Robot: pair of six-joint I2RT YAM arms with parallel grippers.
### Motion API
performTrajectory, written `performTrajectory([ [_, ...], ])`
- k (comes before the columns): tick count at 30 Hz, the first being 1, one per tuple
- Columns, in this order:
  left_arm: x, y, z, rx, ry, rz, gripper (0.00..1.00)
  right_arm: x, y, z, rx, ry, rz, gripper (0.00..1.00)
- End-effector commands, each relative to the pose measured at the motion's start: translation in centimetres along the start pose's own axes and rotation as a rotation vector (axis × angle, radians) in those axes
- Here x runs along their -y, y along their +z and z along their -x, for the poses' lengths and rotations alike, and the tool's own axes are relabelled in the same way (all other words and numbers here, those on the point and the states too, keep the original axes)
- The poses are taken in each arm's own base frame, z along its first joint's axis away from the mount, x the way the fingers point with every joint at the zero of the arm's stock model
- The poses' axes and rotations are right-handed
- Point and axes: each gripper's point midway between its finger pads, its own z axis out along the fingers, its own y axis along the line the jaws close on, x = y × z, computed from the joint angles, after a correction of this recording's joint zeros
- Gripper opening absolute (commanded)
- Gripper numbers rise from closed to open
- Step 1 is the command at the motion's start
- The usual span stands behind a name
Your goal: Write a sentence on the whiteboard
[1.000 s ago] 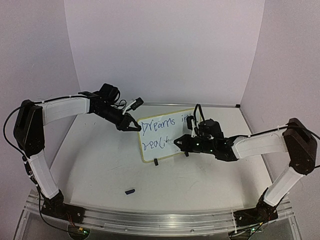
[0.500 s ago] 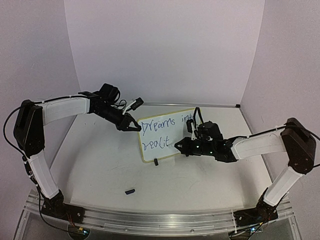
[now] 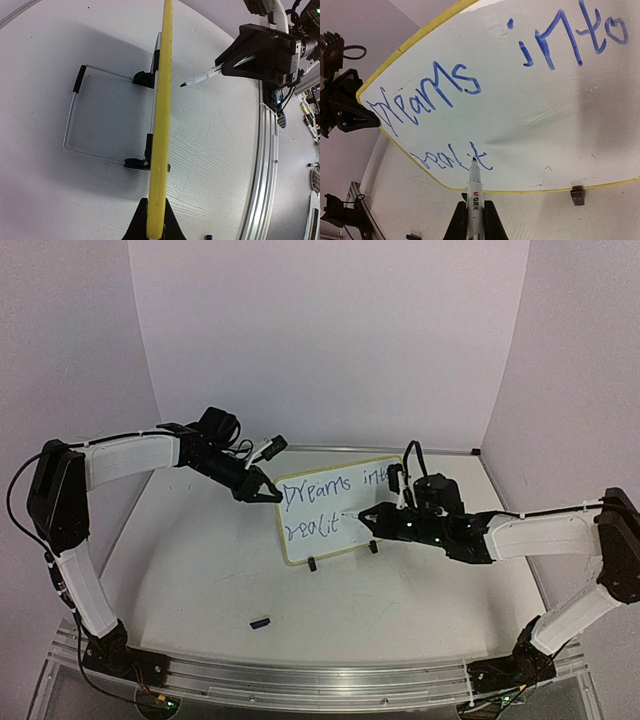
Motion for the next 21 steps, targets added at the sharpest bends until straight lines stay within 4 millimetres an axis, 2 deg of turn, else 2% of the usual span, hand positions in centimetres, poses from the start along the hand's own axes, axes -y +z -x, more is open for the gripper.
performTrajectory([
  [1,0.2,0.8,-1.5,-0.069,-0.025,0.004,0.0,-1.1,-1.1,1.1,0.034,-0.037,0.043,0.0],
  [9,0.2,0.8,-1.5,-0.07,-0.024,0.007,0.0,-2.4,-1.5,0.9,0.006,-0.093,0.112,0.0],
  [21,0.2,0.8,-1.6,-0.072,-0.026,0.012,0.0,-1.0,-1.3,1.0,-0.032,-0.11,0.144,0.0],
])
